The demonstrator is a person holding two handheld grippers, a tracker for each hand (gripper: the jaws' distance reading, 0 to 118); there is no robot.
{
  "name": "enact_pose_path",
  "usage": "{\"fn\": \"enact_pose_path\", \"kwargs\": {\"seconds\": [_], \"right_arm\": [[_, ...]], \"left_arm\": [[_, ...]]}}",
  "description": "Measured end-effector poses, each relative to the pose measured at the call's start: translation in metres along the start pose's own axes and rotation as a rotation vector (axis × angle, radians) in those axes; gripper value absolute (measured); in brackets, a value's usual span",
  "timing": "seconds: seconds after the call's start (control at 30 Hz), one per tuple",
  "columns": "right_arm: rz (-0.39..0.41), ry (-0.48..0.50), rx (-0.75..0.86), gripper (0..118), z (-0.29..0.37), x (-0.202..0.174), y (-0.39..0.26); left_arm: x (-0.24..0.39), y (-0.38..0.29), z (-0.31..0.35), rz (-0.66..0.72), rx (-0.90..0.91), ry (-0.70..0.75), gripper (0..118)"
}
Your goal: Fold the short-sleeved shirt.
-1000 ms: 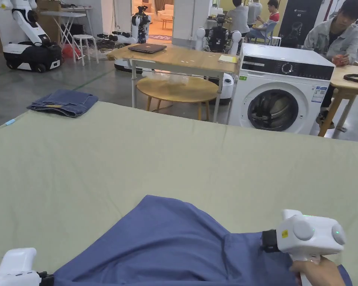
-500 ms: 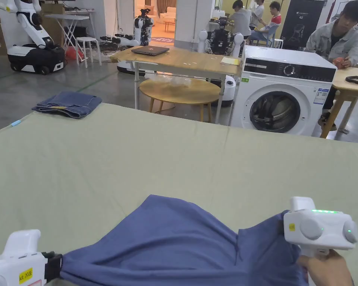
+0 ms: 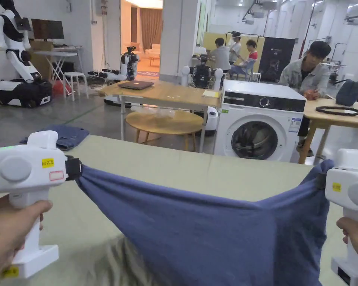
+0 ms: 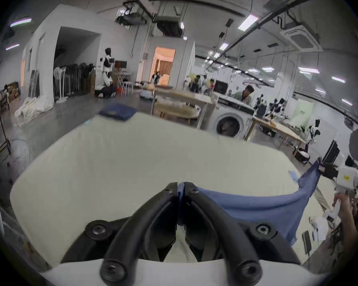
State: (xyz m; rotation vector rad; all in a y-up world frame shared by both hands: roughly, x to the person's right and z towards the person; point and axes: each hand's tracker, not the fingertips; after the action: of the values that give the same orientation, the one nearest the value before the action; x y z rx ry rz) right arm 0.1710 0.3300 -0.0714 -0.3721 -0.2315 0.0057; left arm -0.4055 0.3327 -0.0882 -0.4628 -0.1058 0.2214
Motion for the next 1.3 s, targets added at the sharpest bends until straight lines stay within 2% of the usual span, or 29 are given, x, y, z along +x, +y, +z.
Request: {"fn": "enact_pose_path", "kwargs": {"seconds": [0.3, 0.5, 0.7, 1.0, 1.3], "right_arm": [[0.004, -0.080, 0.127, 0, 0.026, 0.015, 0.081], [0.015, -0.114, 0.166, 0, 0.021, 0.020, 0.121], [0.041, -0.141, 0.210, 0, 0.017, 0.024, 0.163], [0.039, -0.156, 0.269, 0, 0.025, 0.020, 0.194], [0.086, -0.139, 0.219, 0, 0.048, 0.012, 0.136]], "left_arm": [[0.063, 0.121, -0.018, -0.046, 0.073, -0.016, 0], [0.080, 0.162, -0.034, -0.111, 0.095, 0.020, 0], [0.081, 0.192, -0.038, -0.112, 0.121, 0.035, 0], [0.078, 0.198, -0.040, -0.127, 0.150, 0.022, 0], [0.061, 0.136, -0.022, -0.138, 0.098, 0.006, 0]]}}
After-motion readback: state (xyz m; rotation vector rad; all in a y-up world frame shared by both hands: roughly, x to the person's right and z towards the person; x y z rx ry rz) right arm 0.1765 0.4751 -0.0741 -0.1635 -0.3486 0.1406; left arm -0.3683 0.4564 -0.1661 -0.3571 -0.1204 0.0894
